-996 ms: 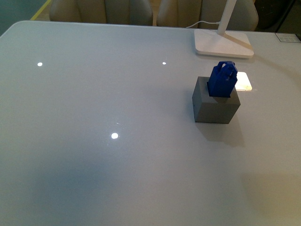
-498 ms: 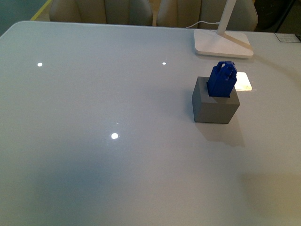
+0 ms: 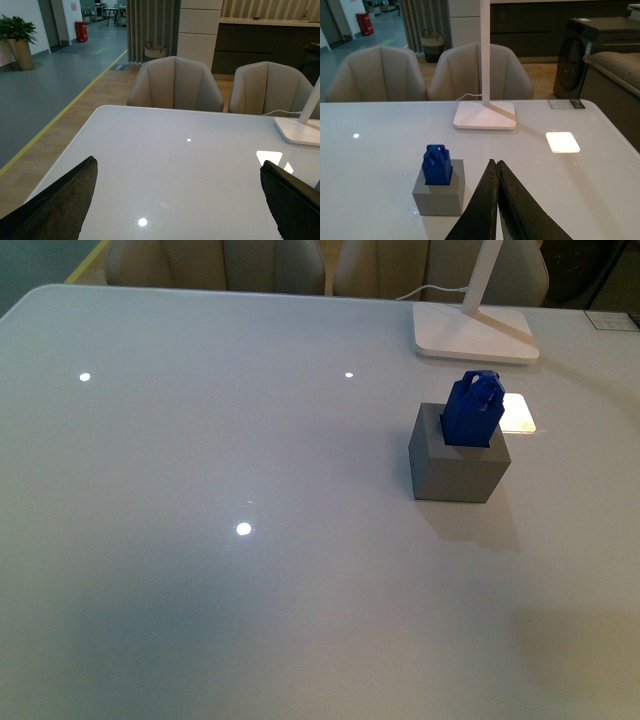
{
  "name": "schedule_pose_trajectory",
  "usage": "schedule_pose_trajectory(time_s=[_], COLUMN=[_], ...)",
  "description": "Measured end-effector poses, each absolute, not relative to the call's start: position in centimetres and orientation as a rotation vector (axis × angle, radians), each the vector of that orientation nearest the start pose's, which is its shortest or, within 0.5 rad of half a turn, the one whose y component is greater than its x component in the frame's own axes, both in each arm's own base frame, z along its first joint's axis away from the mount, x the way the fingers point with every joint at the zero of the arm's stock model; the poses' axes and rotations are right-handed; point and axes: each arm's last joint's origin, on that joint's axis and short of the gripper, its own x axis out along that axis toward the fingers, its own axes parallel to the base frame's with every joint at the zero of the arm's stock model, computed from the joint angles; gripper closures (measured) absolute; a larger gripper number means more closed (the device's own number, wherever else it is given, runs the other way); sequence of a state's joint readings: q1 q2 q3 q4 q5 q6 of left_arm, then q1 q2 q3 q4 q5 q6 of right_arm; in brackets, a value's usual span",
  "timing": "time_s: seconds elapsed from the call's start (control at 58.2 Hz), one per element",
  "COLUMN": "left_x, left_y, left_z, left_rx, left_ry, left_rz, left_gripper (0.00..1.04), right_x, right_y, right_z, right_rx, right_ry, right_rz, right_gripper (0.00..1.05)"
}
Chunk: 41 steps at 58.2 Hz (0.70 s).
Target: Insert blue part into gray base
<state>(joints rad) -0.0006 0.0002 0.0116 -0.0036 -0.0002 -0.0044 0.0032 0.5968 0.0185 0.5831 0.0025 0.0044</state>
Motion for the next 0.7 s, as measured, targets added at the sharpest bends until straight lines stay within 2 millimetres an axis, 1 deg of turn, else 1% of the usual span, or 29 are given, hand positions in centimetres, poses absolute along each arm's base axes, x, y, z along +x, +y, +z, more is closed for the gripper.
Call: schedule_pose_trajectory(time_s=[0.292,0.704], left_x=[9.7,9.7], left_y=[0.0,0.0], left_z=[16.7,16.7], left_rx=[-0.004,-0.004], left_ry=[-0.008,-0.008], left_rz=[0.000,0.000], left_gripper=[0.07,0.07], right_x=[12.5,11.4], right_y=[0.0,0.0], right_z=[17.2,17.3], right_rx=[0.004,0.004], right_ry=[-0.017,-0.018], right_rz=[0.001,0.001], right_gripper=[1.03,1.03])
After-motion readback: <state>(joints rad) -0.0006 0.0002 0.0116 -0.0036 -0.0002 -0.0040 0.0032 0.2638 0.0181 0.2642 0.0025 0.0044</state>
